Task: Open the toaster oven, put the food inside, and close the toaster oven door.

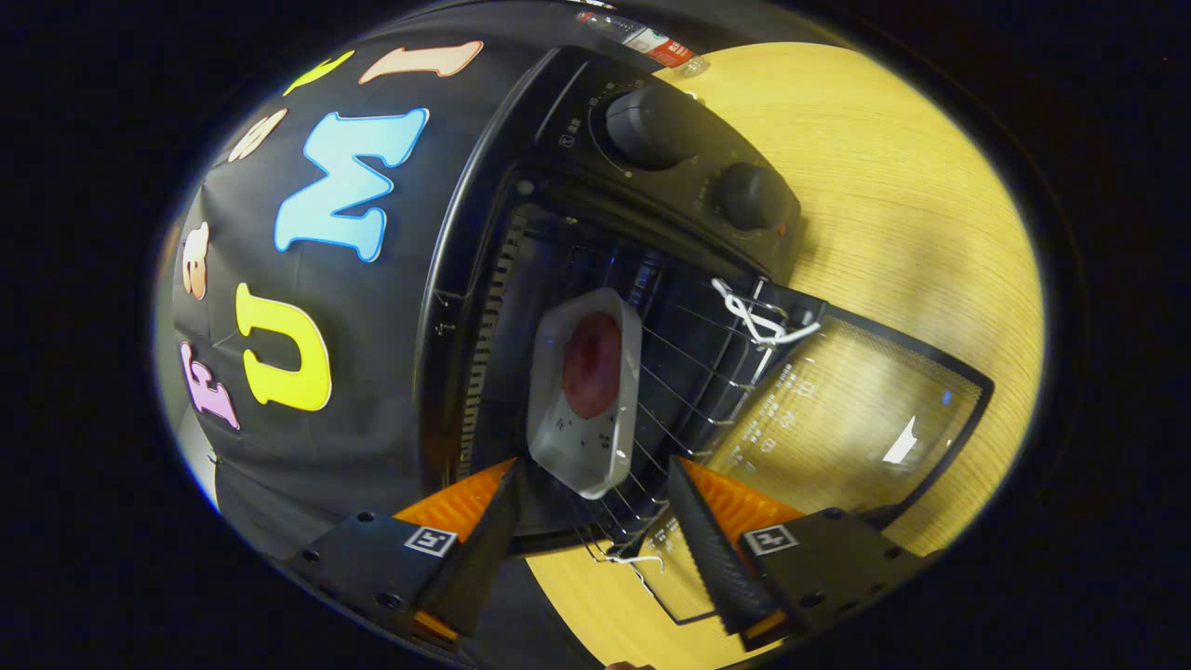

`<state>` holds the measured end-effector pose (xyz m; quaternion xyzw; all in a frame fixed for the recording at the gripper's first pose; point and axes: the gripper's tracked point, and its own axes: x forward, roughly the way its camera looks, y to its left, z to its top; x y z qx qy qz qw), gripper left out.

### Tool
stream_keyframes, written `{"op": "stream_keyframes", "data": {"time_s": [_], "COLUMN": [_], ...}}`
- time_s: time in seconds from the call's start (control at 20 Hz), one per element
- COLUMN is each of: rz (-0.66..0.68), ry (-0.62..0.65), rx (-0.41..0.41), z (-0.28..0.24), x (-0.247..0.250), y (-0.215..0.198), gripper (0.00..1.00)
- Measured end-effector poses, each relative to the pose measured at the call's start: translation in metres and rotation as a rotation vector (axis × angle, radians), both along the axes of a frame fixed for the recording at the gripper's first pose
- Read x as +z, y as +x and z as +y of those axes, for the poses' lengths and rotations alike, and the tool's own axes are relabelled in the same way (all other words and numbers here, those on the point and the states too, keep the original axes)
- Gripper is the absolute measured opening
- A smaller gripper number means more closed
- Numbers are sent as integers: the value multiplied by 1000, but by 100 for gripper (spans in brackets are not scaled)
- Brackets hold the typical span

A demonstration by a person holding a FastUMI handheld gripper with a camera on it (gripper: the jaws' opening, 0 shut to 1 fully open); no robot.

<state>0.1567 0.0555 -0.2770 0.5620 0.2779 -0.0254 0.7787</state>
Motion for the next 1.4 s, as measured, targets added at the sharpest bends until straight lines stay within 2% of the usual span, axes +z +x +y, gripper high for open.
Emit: {"op": "stream_keyframes", "data": {"time_s": [0.05, 0.25, 0.45, 0.65, 0.75, 1.0, 1.2, 1.4], "rz": [2, -9, 21, 21, 23, 31, 69, 148], "ry": [-11, -103, -189, -396, -518, -781, -943, -1002], "rx": [17, 128, 337, 497, 549, 591, 594, 601], "z": [0, 7, 35, 41, 34, 13, -7, -19], "x": [4, 5, -9, -30, -39, -48, -47, -62], "y": [-15, -58, -122, -176, -192, -203, -190, -169], "gripper": [98, 98, 98, 98, 98, 98, 98, 99]}}
